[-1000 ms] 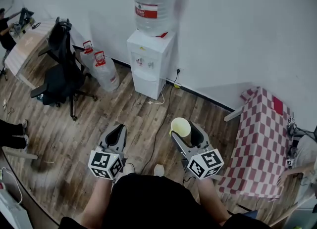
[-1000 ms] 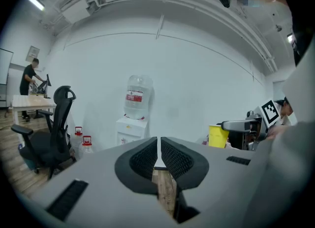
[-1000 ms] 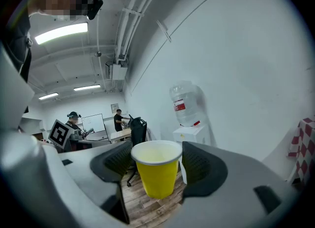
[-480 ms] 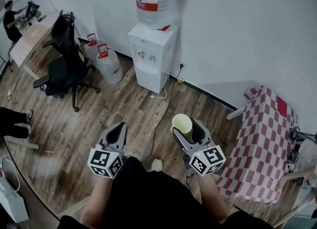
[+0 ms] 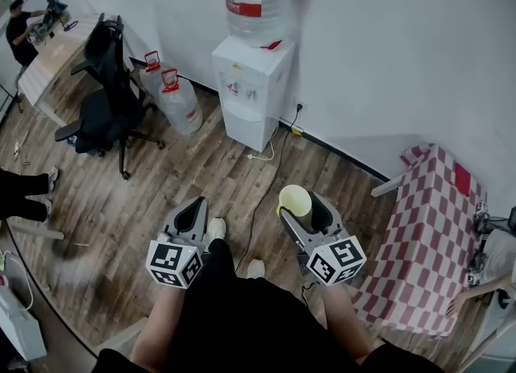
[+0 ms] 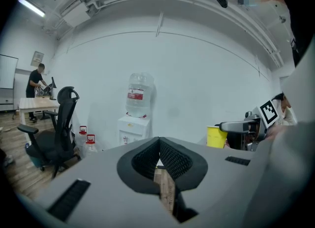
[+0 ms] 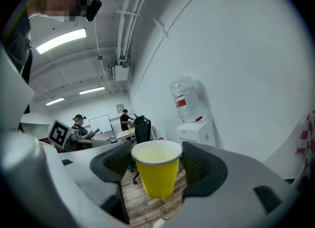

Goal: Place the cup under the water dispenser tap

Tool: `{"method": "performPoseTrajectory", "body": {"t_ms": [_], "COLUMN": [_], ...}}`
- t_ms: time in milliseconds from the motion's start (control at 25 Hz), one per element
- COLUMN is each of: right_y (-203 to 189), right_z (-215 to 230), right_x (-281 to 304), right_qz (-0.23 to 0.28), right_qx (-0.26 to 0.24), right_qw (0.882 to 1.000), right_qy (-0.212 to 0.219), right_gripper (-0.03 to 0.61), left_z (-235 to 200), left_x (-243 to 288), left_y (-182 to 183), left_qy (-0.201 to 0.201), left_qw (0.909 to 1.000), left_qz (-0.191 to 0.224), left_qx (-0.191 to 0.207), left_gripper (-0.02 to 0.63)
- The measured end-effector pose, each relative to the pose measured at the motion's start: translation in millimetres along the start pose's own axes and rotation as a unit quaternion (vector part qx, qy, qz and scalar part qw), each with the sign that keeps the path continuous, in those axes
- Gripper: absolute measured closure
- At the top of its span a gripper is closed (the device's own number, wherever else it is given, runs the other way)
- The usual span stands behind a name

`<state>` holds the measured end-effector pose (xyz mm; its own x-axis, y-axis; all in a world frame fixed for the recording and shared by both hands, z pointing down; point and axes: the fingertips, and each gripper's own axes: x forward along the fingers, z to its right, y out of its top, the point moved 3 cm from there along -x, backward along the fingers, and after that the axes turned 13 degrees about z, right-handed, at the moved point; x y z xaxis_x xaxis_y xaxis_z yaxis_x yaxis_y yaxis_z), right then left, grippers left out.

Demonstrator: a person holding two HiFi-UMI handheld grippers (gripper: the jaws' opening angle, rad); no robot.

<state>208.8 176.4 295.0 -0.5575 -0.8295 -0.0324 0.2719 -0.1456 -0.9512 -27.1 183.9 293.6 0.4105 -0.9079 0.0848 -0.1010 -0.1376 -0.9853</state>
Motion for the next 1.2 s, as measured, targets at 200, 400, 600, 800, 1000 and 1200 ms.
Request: {"method": "performPoseTrajectory", "body": {"t_ms": [200,400,600,800,1000,1200], "right_y": [-2,-3,1,3,2,-5], "right_z": [3,9,13,12,8,1], "right_x": [20,56,104,152,192,225], "right_qz": [-0.001,-0.007,-0.010,-0.013,-0.019,-0.027], "right_qx": [0.000,-0.007,-0.014,-0.020,-0.026,-0.032], "right_qw": [1.000,1.000,0.999,0.999,0.997,0.995], "right_qy": [-0.005,-0.019,-0.032,-0.046,-0.068,-0.091], "right_gripper": [0.247,0.247,0.247,0.247,0.247,0.247], "left_z": [-16,-43,-84,-124,-162,-199], "left_x": [19,50,84,118,142,161], "left_y": [-1,2,9,19,20,14], "left_qy": [-0.009,-0.028,-0.044,-0.067,-0.088,-0.111], "left_qw": [1.0000,0.9996,0.9990,0.9976,0.9957,0.9928], "left_qz": [-0.003,-0.004,-0.007,-0.008,-0.015,-0.023], "left_qx": [-0.003,-0.006,-0.010,-0.013,-0.024,-0.036], "left_gripper": [0.600,0.600,0.600,0.600,0.600,0.600]}}
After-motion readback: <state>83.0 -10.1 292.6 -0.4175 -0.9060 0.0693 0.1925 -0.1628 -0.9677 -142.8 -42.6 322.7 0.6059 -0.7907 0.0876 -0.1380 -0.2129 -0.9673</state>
